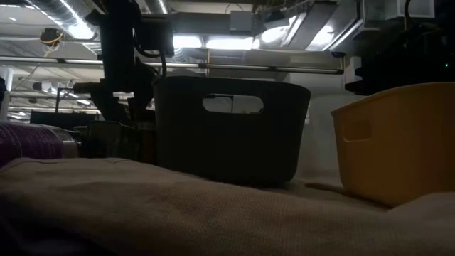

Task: Sort spices by type
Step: Put the orange seasoning pack into the top yellow bin

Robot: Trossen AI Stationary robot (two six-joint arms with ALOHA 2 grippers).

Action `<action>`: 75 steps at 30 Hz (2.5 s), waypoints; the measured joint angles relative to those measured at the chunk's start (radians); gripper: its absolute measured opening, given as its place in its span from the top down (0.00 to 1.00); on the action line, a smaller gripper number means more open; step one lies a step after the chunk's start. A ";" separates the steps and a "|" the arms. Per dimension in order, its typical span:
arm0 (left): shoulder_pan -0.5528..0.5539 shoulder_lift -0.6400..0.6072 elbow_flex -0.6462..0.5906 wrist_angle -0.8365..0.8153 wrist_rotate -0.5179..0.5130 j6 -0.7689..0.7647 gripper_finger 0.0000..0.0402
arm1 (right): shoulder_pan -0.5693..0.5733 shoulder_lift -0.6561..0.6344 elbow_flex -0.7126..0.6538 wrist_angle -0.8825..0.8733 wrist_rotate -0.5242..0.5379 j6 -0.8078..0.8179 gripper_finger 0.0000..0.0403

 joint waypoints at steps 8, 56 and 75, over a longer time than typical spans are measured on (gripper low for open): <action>0.000 0.002 0.000 0.023 0.000 0.031 0.51 | 0.000 0.000 0.000 -0.007 0.000 0.000 0.21; 0.519 -0.068 0.284 0.070 0.018 0.536 1.00 | 0.000 0.000 0.000 -0.005 0.000 0.000 0.21; 0.595 0.229 0.283 0.218 0.027 0.551 0.99 | 0.000 0.000 0.000 -0.005 0.000 0.000 0.21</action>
